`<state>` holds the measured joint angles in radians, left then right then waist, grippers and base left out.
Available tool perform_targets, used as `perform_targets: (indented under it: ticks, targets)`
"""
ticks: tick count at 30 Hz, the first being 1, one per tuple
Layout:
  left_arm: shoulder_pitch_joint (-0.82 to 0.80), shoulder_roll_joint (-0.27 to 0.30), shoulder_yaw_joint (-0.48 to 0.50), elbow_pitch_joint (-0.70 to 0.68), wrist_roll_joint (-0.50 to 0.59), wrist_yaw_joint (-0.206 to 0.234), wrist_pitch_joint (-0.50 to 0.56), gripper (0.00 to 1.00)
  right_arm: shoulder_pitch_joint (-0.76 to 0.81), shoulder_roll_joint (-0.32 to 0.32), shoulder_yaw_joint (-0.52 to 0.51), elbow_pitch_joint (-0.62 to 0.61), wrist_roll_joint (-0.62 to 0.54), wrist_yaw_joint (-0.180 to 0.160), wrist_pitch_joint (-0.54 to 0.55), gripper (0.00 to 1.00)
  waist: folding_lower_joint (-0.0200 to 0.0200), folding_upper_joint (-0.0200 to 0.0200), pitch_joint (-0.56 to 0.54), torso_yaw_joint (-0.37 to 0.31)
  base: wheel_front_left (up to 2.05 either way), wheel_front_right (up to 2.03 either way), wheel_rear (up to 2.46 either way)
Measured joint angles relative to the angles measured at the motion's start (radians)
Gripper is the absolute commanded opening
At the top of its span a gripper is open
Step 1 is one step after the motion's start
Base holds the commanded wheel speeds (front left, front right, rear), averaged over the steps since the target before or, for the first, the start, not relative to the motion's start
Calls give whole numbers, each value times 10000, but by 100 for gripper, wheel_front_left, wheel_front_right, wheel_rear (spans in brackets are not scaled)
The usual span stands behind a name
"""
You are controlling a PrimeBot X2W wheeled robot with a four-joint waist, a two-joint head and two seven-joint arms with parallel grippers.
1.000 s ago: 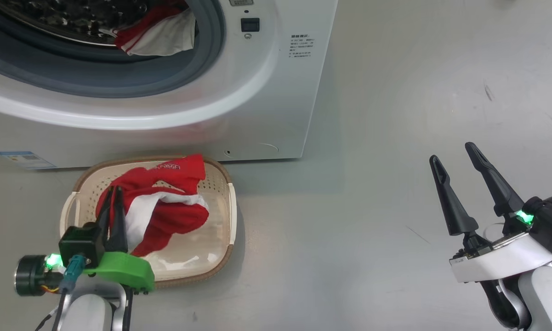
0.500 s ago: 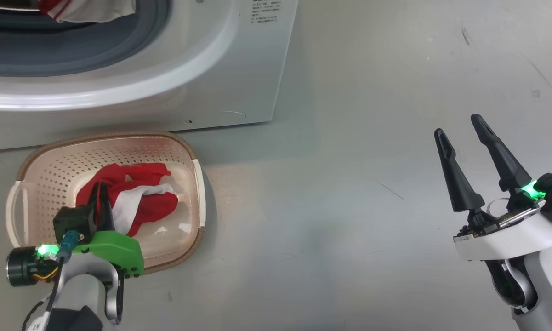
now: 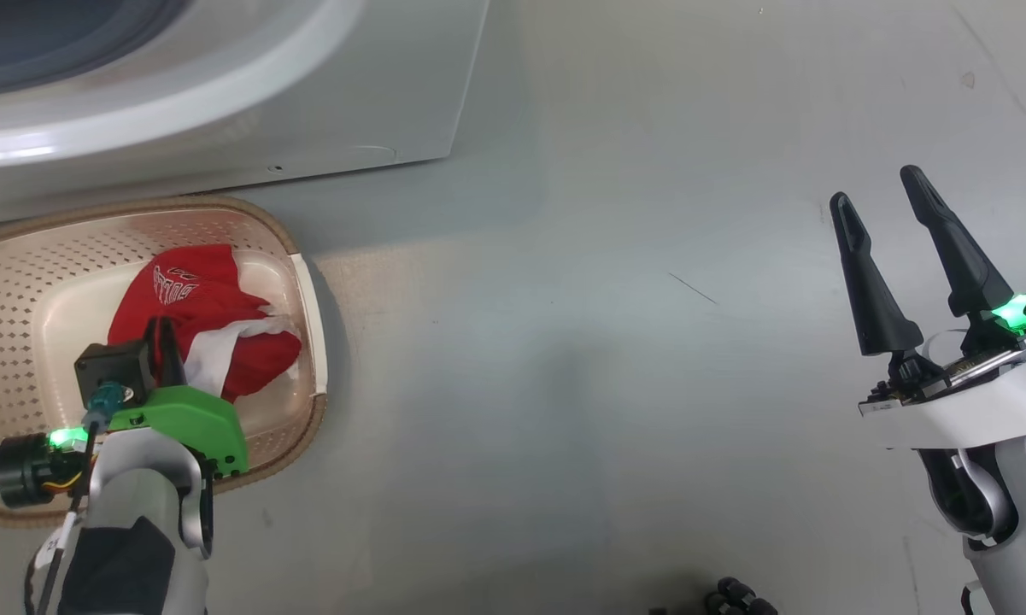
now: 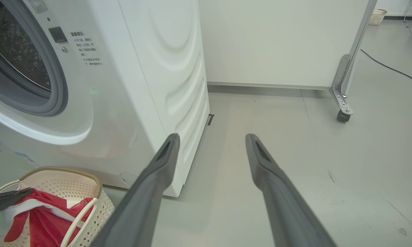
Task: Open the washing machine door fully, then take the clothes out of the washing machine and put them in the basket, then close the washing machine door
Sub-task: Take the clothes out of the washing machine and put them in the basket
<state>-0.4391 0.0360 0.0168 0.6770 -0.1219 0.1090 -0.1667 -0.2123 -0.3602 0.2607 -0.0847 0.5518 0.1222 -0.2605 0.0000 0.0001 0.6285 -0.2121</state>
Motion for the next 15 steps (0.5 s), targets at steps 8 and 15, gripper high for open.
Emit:
perform_targets:
  ticks: [8, 15]
  targets:
    - [-382, 84, 451, 826, 96, 15, -6, 0, -317, 4, 52, 48, 23, 0, 0, 100, 0, 0, 417, -263, 0, 0, 0]
    - [-693, 71, 744, 1365, 92, 19, -163, 25, -334, 10, -67, 180, 23, 0, 0, 100, 0, 0, 499, -383, 0, 0, 0]
